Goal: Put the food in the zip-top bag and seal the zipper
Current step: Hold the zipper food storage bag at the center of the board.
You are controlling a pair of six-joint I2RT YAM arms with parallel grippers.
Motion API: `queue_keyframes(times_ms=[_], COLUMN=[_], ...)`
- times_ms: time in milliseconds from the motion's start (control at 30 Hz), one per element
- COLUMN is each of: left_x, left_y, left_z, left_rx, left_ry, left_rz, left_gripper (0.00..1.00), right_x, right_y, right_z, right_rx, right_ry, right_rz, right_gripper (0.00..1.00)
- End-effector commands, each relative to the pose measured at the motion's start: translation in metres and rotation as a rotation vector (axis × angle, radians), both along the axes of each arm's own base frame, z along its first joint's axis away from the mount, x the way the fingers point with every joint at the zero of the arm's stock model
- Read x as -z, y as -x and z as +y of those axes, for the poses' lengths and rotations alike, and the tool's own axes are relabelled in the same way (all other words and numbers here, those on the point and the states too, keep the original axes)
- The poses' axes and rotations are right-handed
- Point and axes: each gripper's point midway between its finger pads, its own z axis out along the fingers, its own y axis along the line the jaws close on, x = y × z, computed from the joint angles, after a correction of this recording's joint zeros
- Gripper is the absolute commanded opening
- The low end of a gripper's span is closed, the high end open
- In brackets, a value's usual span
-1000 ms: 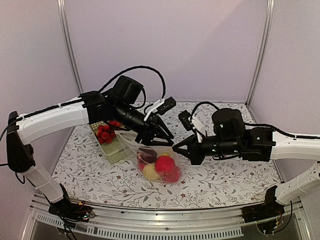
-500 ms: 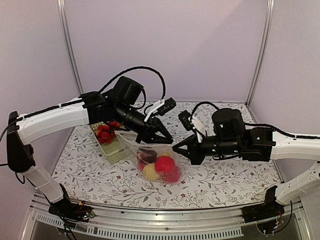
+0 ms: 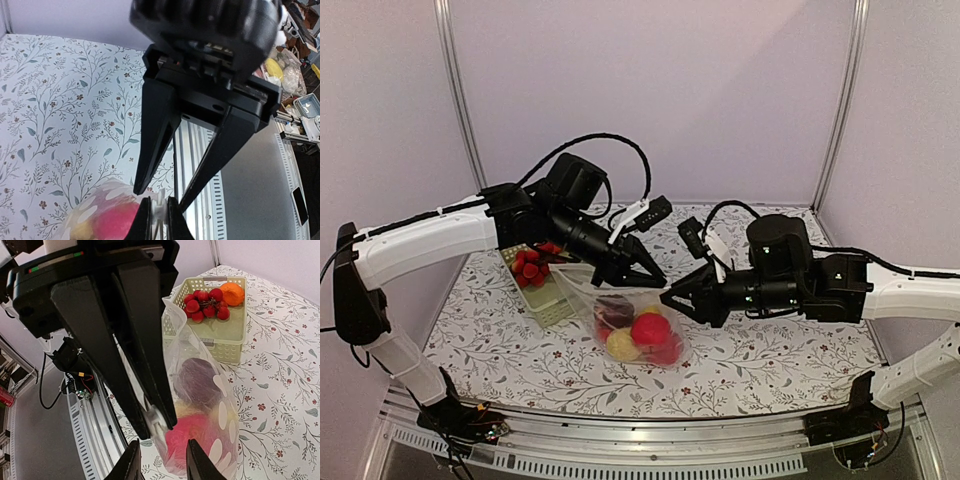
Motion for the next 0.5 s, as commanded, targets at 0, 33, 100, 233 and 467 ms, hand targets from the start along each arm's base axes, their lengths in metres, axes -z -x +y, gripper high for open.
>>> queue_keyframes(times_ms=[0, 33, 100, 233, 467], left_x=[-0.007, -0.007, -0.007, -0.005, -0.003], left_y=[0.006, 0.006, 0.007, 0.006, 0.003], left_z=[0.002, 0.002, 0.003, 0.003, 0.006], left_rx=[0.009, 0.01, 0.012, 0.009, -0.012], left_ry=[0.015, 0.014, 0.016, 0.01, -0.011], left_rz=[-0.013, -0.011, -0.011, -0.01, -0.039], left_gripper=[0.0, 0.0, 0.0, 0.0, 0.0], right_x=[-0.007, -0.006, -0.005, -0.006, -0.003], right_y=[0.002, 0.001, -0.002, -0.005, -0.01], right_z=[0.004, 0.005, 0.008, 0.013, 0.013], right_rx=[-0.009, -0.009, -0.005, -0.003, 0.021], right_ry=[-0.018, -0.014, -0.006, -0.003, -0.001], right_rz=[-0.01, -0.012, -0.015, -0.024, -0.026], right_gripper=[0.32, 0.32, 0.32, 0.24, 0.0])
